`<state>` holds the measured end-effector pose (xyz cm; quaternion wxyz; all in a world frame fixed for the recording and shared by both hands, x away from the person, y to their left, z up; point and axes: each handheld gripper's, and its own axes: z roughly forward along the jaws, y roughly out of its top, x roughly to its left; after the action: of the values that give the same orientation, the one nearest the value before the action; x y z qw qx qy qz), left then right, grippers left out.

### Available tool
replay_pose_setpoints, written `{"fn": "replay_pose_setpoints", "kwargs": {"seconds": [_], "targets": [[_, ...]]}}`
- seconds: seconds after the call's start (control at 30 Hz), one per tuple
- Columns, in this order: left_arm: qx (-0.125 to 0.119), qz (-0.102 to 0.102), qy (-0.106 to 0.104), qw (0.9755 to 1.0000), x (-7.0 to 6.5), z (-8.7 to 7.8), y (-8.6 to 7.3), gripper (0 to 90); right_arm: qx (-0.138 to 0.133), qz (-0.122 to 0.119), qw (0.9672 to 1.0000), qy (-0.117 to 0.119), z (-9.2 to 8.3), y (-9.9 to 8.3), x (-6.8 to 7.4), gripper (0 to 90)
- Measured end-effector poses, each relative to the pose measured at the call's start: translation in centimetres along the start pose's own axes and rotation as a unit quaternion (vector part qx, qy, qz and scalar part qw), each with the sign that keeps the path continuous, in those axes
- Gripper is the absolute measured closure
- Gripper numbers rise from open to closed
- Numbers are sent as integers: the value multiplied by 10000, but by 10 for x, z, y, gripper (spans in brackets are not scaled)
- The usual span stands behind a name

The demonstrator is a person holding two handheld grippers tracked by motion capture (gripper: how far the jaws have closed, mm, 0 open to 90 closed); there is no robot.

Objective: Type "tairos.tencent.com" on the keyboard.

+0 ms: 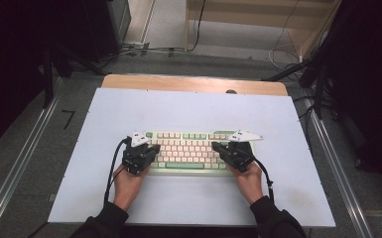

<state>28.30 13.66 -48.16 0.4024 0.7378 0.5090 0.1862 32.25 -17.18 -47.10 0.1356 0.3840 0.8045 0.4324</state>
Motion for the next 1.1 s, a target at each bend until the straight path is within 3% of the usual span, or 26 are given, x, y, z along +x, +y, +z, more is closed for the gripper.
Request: {"fn": "replay_pose_setpoints", "kwargs": {"seconds": [1.1], "targets": [[-69, -110, -79, 9999, 2, -2, 0, 900, 62, -92, 9998, 185, 26, 13, 17, 874]]}}
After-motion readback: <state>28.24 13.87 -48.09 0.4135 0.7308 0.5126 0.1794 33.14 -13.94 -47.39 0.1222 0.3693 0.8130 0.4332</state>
